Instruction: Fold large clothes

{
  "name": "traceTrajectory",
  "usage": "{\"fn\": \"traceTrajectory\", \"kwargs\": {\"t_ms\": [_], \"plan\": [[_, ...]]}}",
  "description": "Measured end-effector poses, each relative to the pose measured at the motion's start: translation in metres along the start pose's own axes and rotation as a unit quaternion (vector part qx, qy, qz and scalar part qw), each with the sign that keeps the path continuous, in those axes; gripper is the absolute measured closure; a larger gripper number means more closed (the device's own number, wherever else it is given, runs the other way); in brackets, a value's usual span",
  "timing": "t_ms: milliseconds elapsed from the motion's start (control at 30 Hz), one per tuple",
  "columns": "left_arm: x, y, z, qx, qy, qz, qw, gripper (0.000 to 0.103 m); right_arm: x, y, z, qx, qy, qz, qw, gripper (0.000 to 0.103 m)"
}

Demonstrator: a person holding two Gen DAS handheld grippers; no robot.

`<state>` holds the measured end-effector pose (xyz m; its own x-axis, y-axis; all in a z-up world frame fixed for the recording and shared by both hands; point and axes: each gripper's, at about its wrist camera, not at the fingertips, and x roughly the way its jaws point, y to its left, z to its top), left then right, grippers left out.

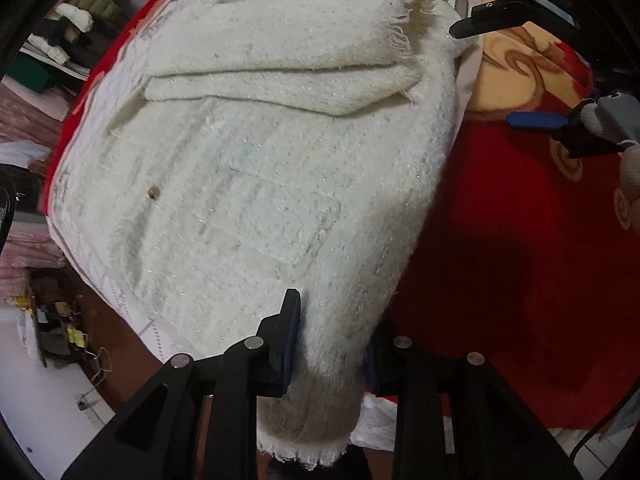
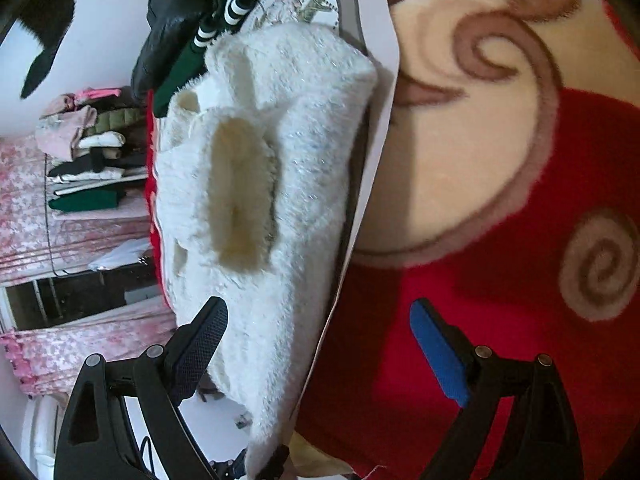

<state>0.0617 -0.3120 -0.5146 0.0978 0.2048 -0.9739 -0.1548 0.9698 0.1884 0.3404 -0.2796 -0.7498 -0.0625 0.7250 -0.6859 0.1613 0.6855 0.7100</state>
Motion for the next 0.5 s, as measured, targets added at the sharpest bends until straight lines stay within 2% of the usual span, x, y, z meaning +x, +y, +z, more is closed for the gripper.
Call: {"fn": "traceTrajectory", "kwargs": {"t_ms": [33,100,167,200,267,333,400,433,467,500], "plan": [[0.0,0.003,-0.001,-0.005,0.0,-0.011,0.9999,0.076,0.001,0.0,-0.001,0.0,0.004,-0.002,1.0,0.009],[0.004,0.014,-0.001,-0.036,0.007,-0.065,0.9972,0.07,0.008,0.001,-0.003,0.0,0.01,-0.006,1.0,0.009],[0.012,0.03,-0.003,-0.085,0.024,-0.116,0.9894,0.068,0.01,0.003,-0.006,0.002,0.022,0.0,1.0,0.009],[0.016,0.037,-0.004,-0.104,0.03,-0.134,0.9851,0.063,0.012,0.005,-0.009,0.005,0.031,0.013,0.999,0.009],[0.019,0.044,-0.007,-0.116,0.028,-0.137,0.9834,0.054,0.017,0.007,-0.014,0.009,0.049,0.039,0.998,0.009],[0.021,0.043,-0.007,-0.1,0.023,-0.122,0.9871,0.053,0.032,0.005,-0.023,0.018,0.086,0.055,0.995,0.009],[0.024,0.037,-0.007,-0.085,0.025,-0.112,0.9897,0.053,0.048,-0.002,-0.03,0.031,0.121,0.049,0.991,0.013],[0.025,0.035,-0.006,-0.081,0.026,-0.109,0.9904,0.053,0.059,-0.008,-0.035,0.04,0.133,0.044,0.989,0.019],[0.022,0.032,-0.005,-0.077,0.026,-0.106,0.991,0.053,0.063,-0.012,-0.038,0.046,0.135,0.038,0.989,0.035],[0.019,0.031,-0.004,-0.075,0.025,-0.105,0.9913,0.053,0.066,-0.013,-0.04,0.053,0.135,0.018,0.989,0.039]]}}
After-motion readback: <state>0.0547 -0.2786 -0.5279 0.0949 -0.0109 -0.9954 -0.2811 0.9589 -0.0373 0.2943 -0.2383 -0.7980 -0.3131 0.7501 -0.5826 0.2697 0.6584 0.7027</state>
